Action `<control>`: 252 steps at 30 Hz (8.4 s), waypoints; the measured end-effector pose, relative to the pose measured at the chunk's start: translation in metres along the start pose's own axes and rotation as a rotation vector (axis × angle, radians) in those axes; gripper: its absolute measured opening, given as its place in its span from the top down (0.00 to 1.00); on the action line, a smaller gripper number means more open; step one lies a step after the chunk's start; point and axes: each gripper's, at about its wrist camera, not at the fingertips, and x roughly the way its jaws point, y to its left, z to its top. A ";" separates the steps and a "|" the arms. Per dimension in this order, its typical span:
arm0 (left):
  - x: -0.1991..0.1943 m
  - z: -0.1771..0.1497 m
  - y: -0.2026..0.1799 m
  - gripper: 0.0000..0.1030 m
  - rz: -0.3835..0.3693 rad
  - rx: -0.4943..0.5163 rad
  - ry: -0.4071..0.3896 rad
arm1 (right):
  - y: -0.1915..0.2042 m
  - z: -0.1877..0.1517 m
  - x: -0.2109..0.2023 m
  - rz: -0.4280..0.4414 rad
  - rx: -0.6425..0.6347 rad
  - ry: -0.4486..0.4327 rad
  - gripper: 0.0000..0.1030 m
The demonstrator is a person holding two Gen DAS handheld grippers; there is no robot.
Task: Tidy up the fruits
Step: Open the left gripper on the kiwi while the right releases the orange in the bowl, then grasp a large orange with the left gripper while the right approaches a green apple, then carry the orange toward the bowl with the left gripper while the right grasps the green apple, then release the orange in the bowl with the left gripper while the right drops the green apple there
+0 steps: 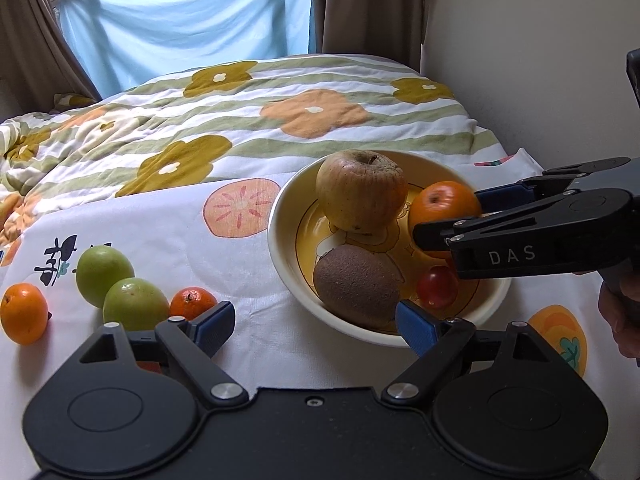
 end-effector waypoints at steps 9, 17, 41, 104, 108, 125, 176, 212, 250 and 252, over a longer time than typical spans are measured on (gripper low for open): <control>-0.002 -0.005 -0.002 0.10 0.011 0.007 0.005 | -0.003 -0.006 -0.007 -0.018 0.046 -0.005 0.00; -0.017 -0.004 -0.001 0.10 0.023 -0.008 -0.024 | 0.000 -0.007 -0.027 -0.038 0.049 -0.021 0.00; -0.129 -0.033 0.042 0.10 0.184 -0.115 -0.174 | 0.059 0.001 -0.100 0.044 0.061 -0.076 0.00; 0.026 -0.035 0.285 0.36 -0.062 0.098 -0.003 | 0.262 0.034 0.080 -0.260 0.386 -0.004 0.06; 0.025 -0.036 0.285 0.36 -0.060 0.093 0.000 | 0.265 0.036 0.083 -0.276 0.360 -0.008 0.06; 0.021 -0.043 0.286 0.36 -0.052 0.093 0.002 | 0.276 0.031 0.087 -0.385 0.290 -0.007 0.29; -0.058 0.022 0.094 0.37 -0.148 0.084 -0.122 | 0.097 0.014 -0.079 -0.334 0.324 -0.171 0.36; 0.016 0.050 0.021 0.11 -0.024 0.087 -0.081 | -0.028 0.032 0.013 -0.165 0.246 -0.097 0.36; -0.061 0.008 0.087 0.11 0.060 0.039 -0.124 | 0.021 0.039 -0.036 -0.192 0.314 -0.191 0.00; -0.067 0.005 0.092 0.11 0.056 0.036 -0.128 | 0.032 0.037 -0.043 -0.195 0.311 -0.192 0.00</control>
